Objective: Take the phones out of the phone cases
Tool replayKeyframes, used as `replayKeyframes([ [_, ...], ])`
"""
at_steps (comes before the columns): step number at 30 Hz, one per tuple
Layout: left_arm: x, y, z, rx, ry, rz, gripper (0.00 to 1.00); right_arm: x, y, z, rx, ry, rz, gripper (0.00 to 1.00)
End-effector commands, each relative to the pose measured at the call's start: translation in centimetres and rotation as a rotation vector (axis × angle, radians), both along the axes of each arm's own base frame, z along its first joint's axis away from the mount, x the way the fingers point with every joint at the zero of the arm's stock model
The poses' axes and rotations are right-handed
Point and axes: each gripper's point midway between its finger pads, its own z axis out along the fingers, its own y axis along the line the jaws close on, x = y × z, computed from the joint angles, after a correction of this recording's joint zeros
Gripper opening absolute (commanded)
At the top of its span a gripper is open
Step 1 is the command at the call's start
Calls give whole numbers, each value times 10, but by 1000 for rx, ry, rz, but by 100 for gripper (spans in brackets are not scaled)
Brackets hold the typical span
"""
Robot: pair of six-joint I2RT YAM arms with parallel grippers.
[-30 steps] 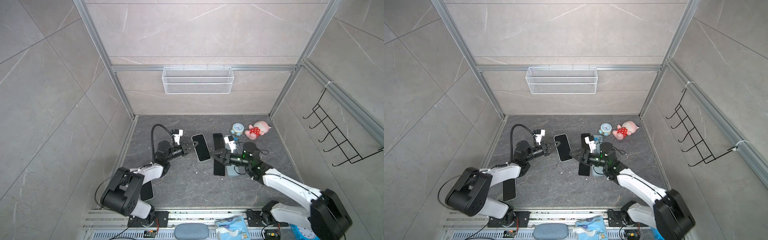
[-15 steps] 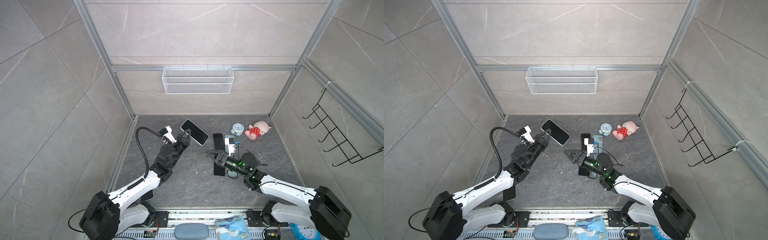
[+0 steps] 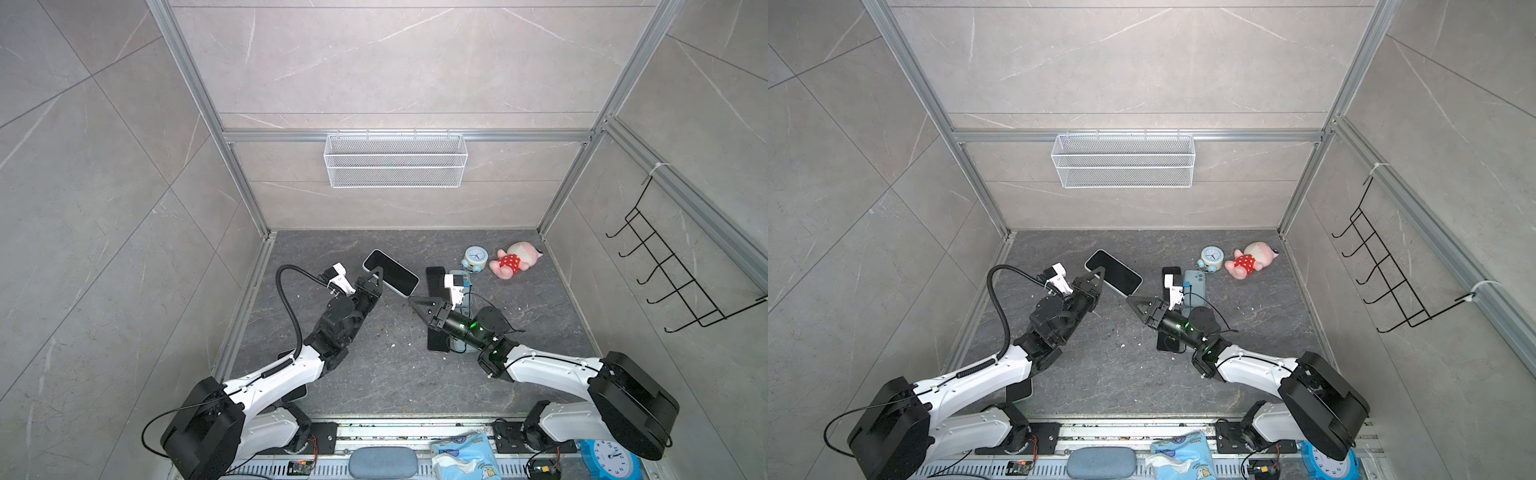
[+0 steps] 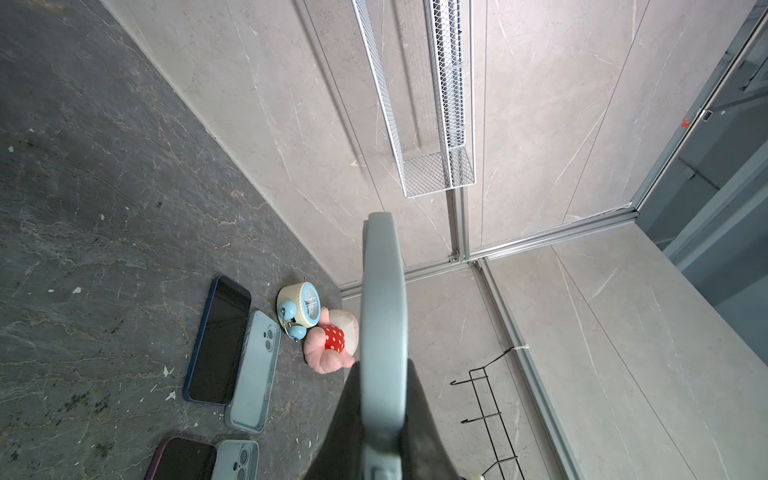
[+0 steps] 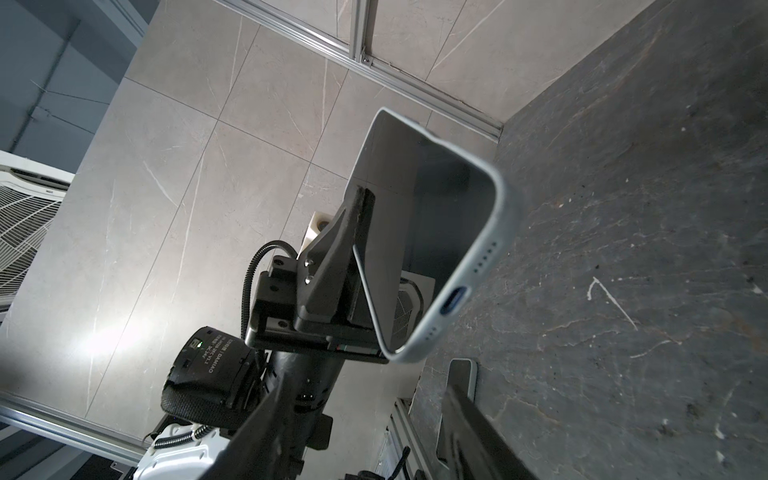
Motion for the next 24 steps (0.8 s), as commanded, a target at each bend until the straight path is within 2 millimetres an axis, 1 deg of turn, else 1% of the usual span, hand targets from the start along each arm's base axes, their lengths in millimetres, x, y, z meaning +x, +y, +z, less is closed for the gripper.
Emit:
replayKeyframes([
  [1,-4,4,37,-141,-98,10,0,1,2,17,57,-40,-3,53],
  [6,-4,-3,31,-165,-91,-11,0,5,5,12,74,-27,-3,48],
  [12,-7,-7,30,-175,-90,-26,0,8,5,9,83,-19,-12,41],
  [20,-7,-7,23,-175,-67,-23,0,7,6,6,82,-17,-4,18],
  [23,-6,-10,23,-183,-53,-32,0,7,5,3,75,-17,-5,6],
  [24,-6,-11,26,-189,-56,-39,0,8,4,1,72,-15,-10,3],
])
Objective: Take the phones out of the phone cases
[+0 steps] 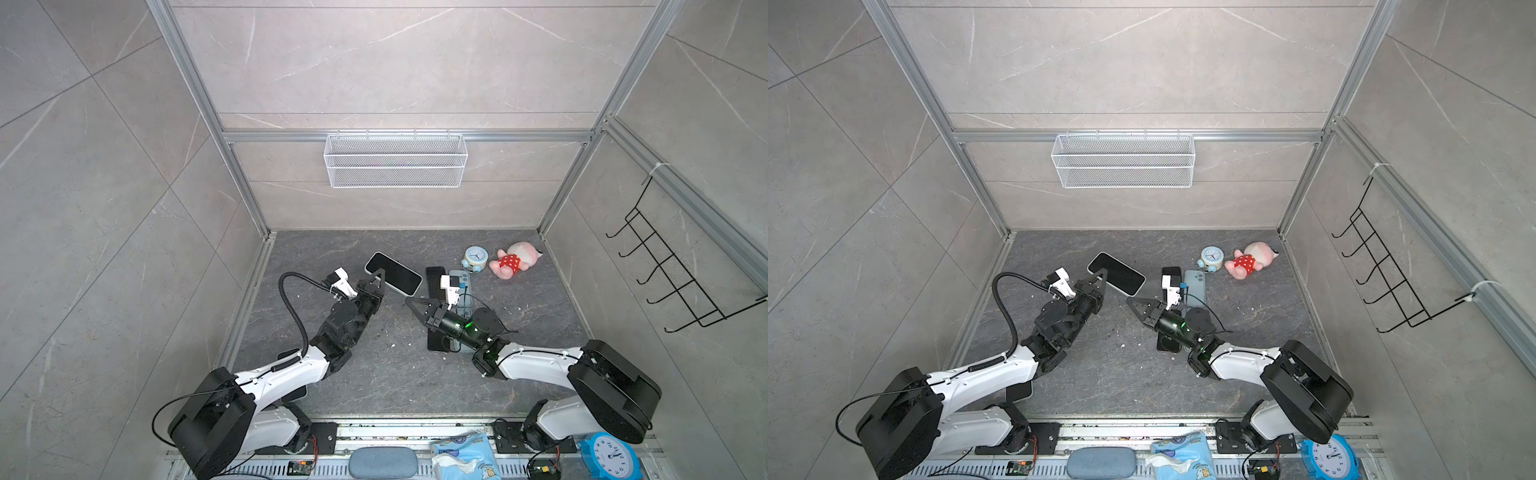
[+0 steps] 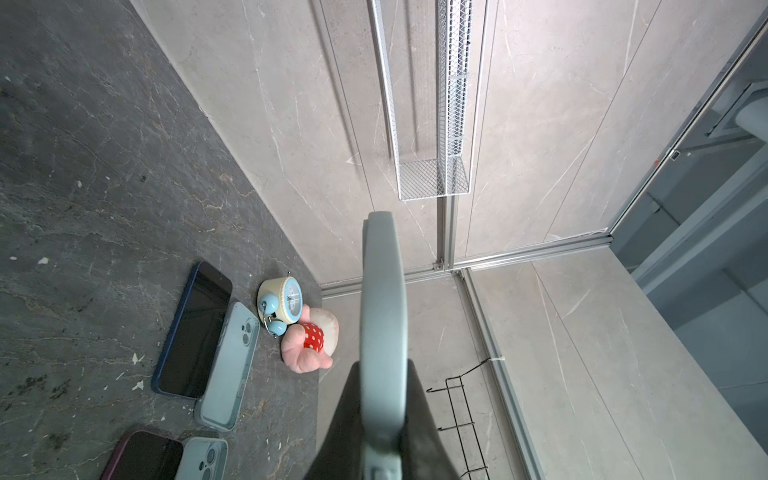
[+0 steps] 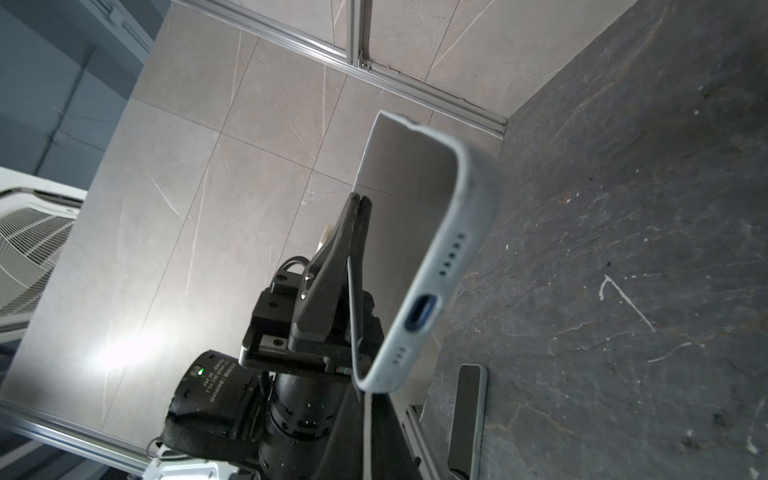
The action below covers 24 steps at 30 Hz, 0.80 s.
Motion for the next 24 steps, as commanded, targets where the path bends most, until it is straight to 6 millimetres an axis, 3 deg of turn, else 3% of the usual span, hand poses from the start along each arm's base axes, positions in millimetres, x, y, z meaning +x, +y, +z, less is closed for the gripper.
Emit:
replayKeyframes([
  [1,-4,-2,36,-98,-83,-19,0,0,-3,10,31,-42,-14,1],
  [7,-6,-4,41,-123,-60,-43,0,-6,-2,10,-1,-104,13,0],
  [13,-9,-12,45,-183,-21,-93,0,-11,-4,-4,-204,-238,7,0],
  [17,-8,-17,50,-242,-12,-123,0,-6,-12,-12,-335,-298,-40,0],
  [20,-8,-20,54,-262,-21,-131,0,-2,-14,-11,-339,-311,-46,0],
  [24,-8,-21,60,-281,-33,-134,0,6,-16,-23,-314,-274,-52,0],
])
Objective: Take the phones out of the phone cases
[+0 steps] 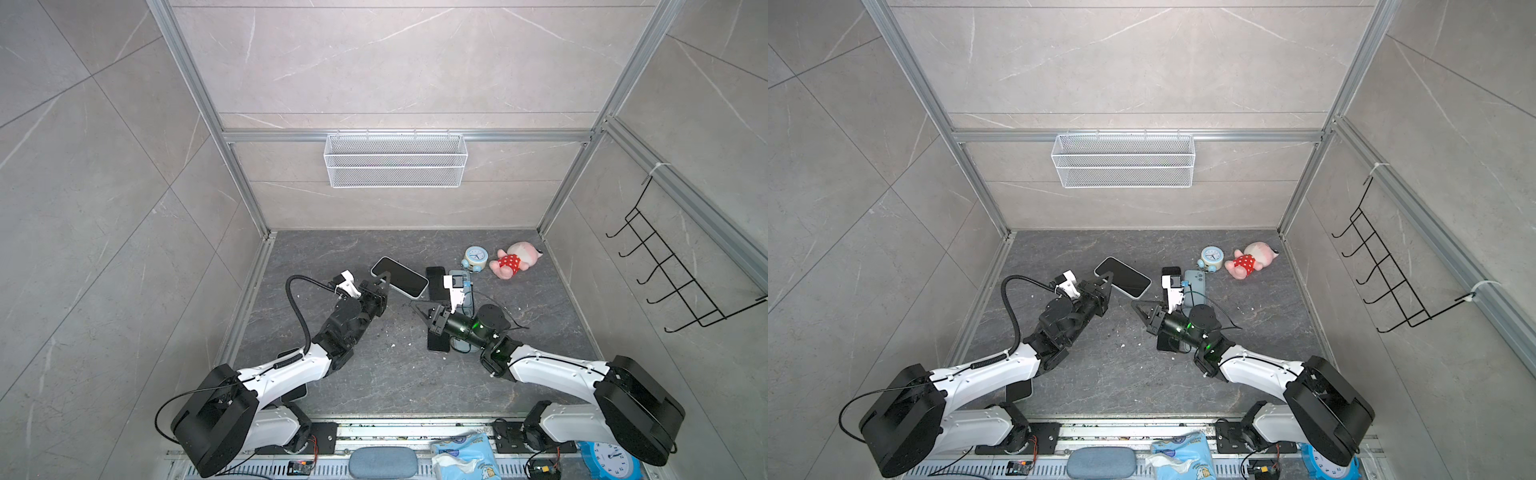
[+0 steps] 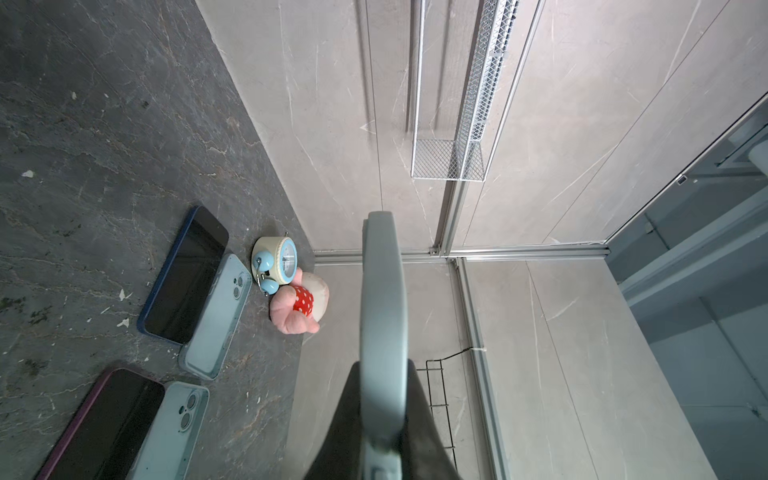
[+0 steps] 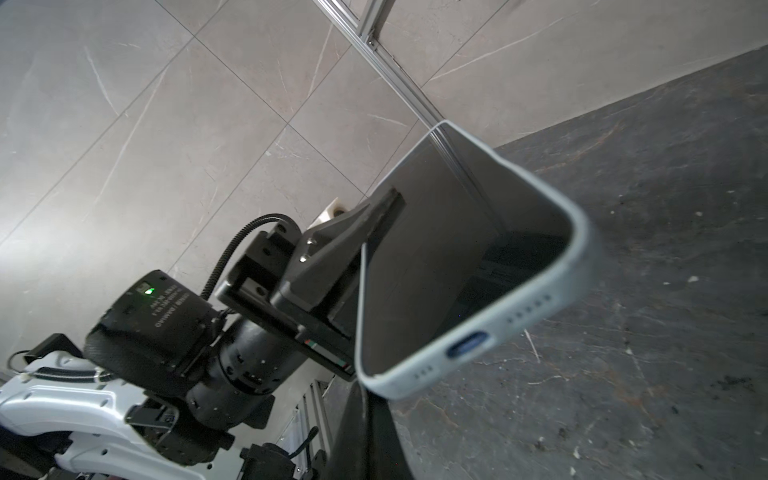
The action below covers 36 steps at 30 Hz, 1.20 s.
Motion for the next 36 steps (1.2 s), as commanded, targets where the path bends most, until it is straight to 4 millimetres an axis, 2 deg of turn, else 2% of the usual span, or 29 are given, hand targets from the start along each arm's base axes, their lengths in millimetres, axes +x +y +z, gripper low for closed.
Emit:
replayKeyframes([
  [1,-6,-6,70,-181,-147,-39,0,11,-5,-20,-27,16,-35,0],
  [3,-6,-8,74,-182,-154,-46,0,16,-10,-27,-2,27,-49,0],
  [5,-7,-8,76,-175,-164,-43,0,14,-13,-20,65,20,-24,0],
  [6,-6,-7,73,-167,-158,-35,0,10,-13,-10,114,3,8,8],
  [7,-6,-6,71,-164,-158,-28,0,5,-13,-3,148,-8,35,23],
  [8,-6,-4,69,-162,-158,-20,0,0,-13,6,183,-17,60,42],
  [9,-5,-4,68,-162,-164,-15,0,-5,-13,13,215,-19,81,55],
  [11,-4,-3,65,-160,-168,-7,0,-10,-17,24,269,-21,93,68],
  [14,-3,-2,61,-158,-174,4,0,-21,-20,36,310,-12,107,74],
  [16,-2,-2,59,-160,-170,6,0,-25,-20,41,327,-8,112,74],
  [20,-2,-6,59,-174,-183,-6,0,-13,-25,36,357,59,67,72],
  [22,-3,-6,59,-175,-184,-7,0,-7,-24,36,369,81,60,68],
  [27,-6,-5,58,-167,-190,-7,0,-1,-21,46,395,80,64,50],
  [36,-10,-8,57,-172,-192,-19,0,7,-20,43,399,104,54,32],
])
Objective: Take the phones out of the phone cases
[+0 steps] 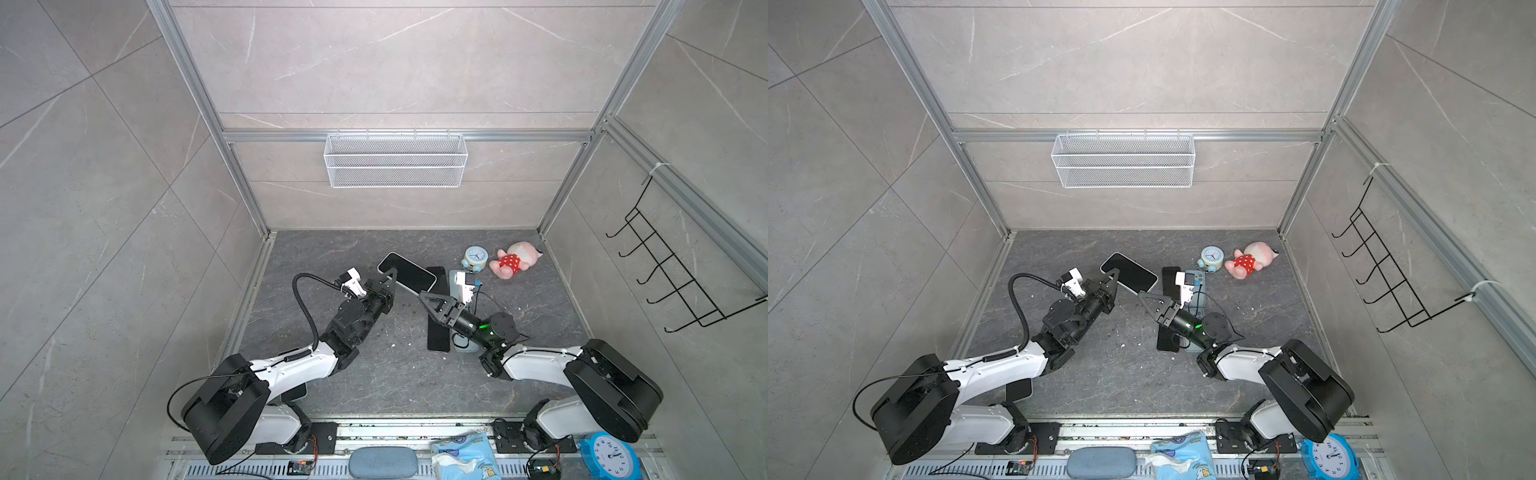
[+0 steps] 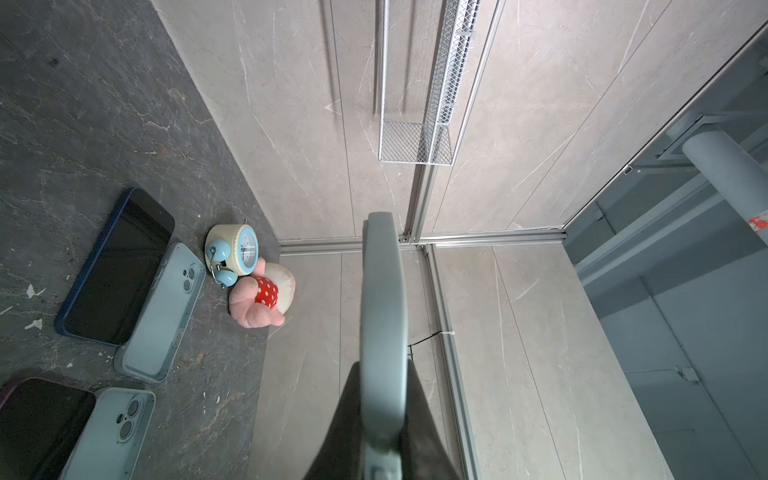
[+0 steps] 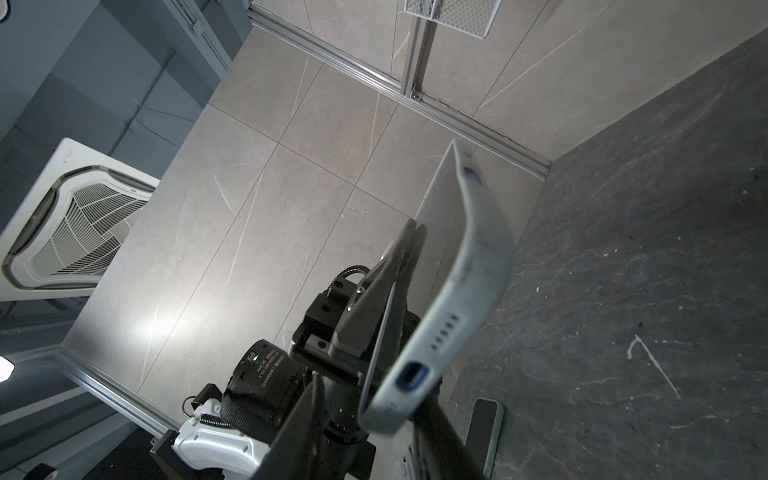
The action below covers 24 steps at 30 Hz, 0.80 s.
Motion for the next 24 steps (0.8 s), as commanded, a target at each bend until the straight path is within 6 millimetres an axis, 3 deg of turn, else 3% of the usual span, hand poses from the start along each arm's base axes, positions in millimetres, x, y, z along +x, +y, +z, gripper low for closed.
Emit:
replayKeyframes([
  [1,-8,7,43,-103,-121,9,0,4,0,12,35,-25,-3,31],
  [9,-7,2,43,-107,-93,-7,0,4,-1,6,16,-30,-6,5],
  [17,-6,-13,53,-136,-6,-86,0,-8,5,-40,-195,-165,3,0],
  [21,-3,-24,57,-134,28,-131,0,-3,12,-67,-367,-227,3,0],
  [24,-3,-33,55,-135,66,-168,0,7,8,-74,-471,-278,-64,0],
])
